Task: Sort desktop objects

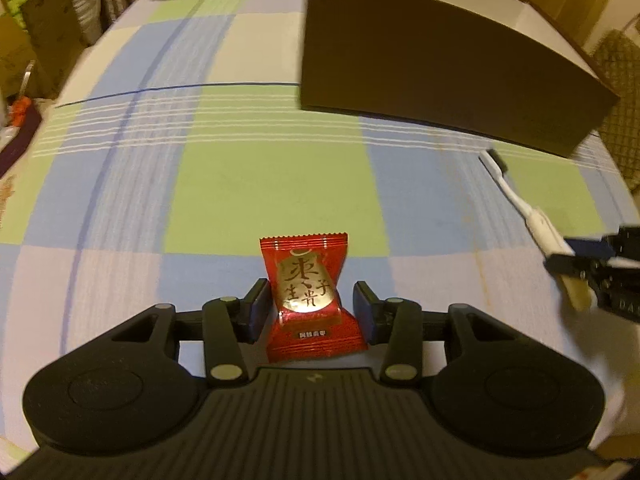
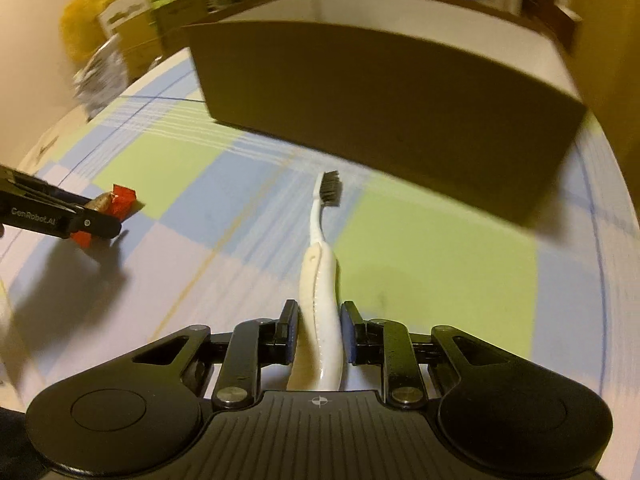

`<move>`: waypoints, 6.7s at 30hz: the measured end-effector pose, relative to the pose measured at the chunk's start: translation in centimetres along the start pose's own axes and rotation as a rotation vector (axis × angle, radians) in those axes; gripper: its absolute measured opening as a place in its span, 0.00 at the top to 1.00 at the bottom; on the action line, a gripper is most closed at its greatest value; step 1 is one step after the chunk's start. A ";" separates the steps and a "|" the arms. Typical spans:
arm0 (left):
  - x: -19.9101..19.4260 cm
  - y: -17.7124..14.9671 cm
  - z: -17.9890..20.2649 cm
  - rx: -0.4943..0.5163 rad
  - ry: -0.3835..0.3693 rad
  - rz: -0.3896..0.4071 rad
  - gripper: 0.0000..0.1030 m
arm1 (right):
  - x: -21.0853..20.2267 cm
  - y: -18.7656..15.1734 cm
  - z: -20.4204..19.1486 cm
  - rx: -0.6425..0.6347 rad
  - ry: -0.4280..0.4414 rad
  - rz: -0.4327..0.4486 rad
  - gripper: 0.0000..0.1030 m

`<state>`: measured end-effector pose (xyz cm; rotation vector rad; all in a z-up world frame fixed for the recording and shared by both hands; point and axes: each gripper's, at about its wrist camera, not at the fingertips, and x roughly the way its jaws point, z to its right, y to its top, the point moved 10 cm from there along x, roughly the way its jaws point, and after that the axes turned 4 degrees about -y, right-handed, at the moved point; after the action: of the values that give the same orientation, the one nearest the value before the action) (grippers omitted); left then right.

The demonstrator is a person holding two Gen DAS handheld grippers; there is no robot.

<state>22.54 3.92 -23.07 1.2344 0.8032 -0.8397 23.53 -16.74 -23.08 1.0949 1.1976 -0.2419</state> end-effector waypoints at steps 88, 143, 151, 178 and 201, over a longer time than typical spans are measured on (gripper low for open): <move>-3.9 9.7 8.6 0.234 -0.117 0.179 0.77 | -6.9 8.2 1.8 0.064 -0.012 0.203 0.83; 6.2 28.5 12.5 0.230 -0.125 0.179 0.77 | 3.3 24.2 11.6 0.164 -0.025 0.214 0.83; 9.3 29.3 12.6 0.223 -0.127 0.125 0.77 | 5.6 24.4 12.2 0.178 -0.016 0.180 0.84; 11.1 29.7 11.0 0.196 -0.113 0.084 0.66 | 8.0 23.7 12.8 0.207 -0.003 0.107 0.83; 3.0 28.0 8.3 0.208 -0.042 0.239 0.11 | -0.2 21.8 11.4 0.206 -0.016 0.292 0.02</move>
<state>49.12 -1.01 -11.64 1.4592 0.5307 -0.7644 45.10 -14.80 -11.39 1.4296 0.9987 -0.1497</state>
